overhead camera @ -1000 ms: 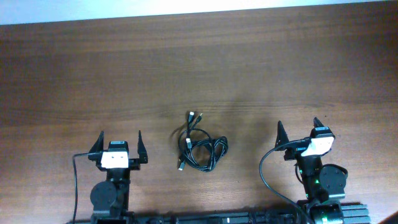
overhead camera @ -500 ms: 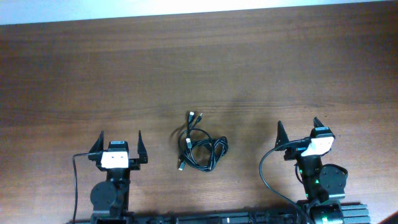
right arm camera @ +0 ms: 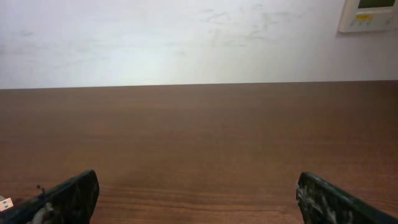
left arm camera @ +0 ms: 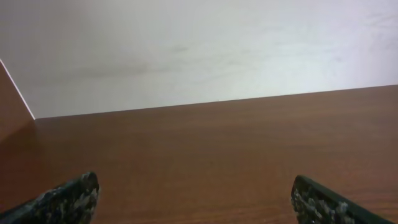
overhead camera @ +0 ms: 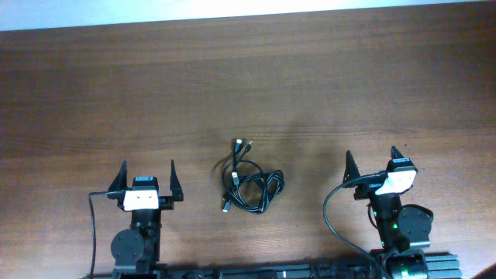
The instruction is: Untangle cables
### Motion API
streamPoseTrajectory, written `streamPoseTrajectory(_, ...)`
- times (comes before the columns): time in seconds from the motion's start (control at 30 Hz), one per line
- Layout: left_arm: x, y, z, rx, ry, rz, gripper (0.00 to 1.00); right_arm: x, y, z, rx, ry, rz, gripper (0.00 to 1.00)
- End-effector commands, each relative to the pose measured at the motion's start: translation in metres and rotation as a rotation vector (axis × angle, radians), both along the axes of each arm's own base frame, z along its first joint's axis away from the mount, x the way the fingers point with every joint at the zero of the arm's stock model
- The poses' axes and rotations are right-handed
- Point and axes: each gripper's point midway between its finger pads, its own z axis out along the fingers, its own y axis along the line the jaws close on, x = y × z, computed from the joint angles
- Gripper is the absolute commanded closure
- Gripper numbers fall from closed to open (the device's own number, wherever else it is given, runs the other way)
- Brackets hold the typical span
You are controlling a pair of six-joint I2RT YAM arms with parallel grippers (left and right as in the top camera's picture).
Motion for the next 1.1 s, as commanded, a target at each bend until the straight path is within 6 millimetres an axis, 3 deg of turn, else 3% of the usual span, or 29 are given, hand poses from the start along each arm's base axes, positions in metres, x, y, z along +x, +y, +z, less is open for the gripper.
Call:
streamPoseTrajectory(0.0, 0.000, 0.001, 0.001, 0.014, -0.004, 0.003, 0.01, 0.000, -0.001, -0.002, 0.004, 0.001, -0.005, 0.01)
streamPoseTrajectory(0.2, -0.003, 0.001, -0.008, -0.010, 0.063, 0.004, 0.01, 0.000, -0.001, -0.002, 0.004, 0.001, -0.005, 0.01)
streamPoseTrajectory(0.67, -0.005, 0.001, -0.003, -0.010, 0.074, 0.004, 0.01, 0.000, -0.001, -0.002, 0.004, 0.001, -0.005, 0.01)
streamPoseTrajectory(0.87, -0.010, 0.006, 0.016, -0.010, 0.056, 0.027, 0.01, 0.000, -0.001, -0.002, 0.004, 0.001, -0.005, 0.01)
streamPoseTrajectory(1.07, -0.007, 0.006, 0.017, -0.005, 0.122, 0.028, 0.01, 0.000, -0.001, -0.002, 0.004, 0.001, -0.005, 0.01)
